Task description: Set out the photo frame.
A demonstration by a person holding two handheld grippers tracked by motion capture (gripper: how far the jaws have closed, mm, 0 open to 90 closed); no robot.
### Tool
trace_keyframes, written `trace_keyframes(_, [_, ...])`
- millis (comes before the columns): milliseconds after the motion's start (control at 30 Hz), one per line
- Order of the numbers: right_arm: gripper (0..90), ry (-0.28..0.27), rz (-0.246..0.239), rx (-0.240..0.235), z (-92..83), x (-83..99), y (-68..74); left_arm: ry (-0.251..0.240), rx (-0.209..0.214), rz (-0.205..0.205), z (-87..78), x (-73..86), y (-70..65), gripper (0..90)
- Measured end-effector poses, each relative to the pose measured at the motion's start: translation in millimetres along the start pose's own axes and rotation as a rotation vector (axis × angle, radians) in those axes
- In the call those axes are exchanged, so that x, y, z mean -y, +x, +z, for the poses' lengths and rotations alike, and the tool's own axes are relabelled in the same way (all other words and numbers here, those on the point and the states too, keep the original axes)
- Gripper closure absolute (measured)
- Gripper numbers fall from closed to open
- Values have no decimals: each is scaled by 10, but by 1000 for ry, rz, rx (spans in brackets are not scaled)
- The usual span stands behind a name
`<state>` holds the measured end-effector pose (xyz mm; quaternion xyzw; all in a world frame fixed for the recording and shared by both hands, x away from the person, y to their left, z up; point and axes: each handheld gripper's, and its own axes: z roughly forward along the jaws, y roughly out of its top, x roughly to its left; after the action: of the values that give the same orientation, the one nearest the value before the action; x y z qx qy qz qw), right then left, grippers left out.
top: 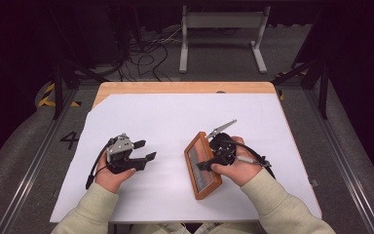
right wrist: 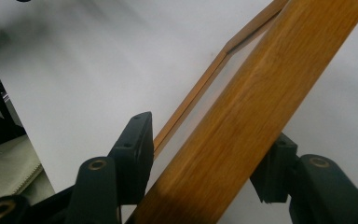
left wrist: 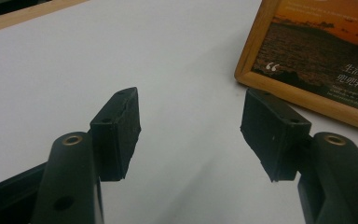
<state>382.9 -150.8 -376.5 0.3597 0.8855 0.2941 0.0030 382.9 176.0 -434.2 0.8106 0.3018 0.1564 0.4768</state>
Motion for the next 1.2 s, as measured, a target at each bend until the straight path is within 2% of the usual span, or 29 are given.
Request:
trace_keyframes(200, [522, 13, 3, 17, -8, -17, 8, -5, 3, 1, -4, 0, 4, 380])
trace_keyframes(300, [591, 18, 1, 19, -27, -29, 2, -10, 4, 4, -5, -1, 8, 384])
trace_keyframes(867, [663, 58, 28, -37, -49, -77, -44, -23, 16, -7, -25, 0, 11, 439])
trace_keyframes(1000, [702, 63, 12, -50, -77, -98, -42, -22, 21, -28, -38, 6, 17, 427])
trace_keyframes(1067, [705, 75, -23, -37, -96, -114, -30, -27, 16, -31, -46, 14, 21, 426])
trace_keyframes(1200, [705, 81, -47, -25, -161, -152, -39, -27, 10, -41, -73, 34, 23, 425])
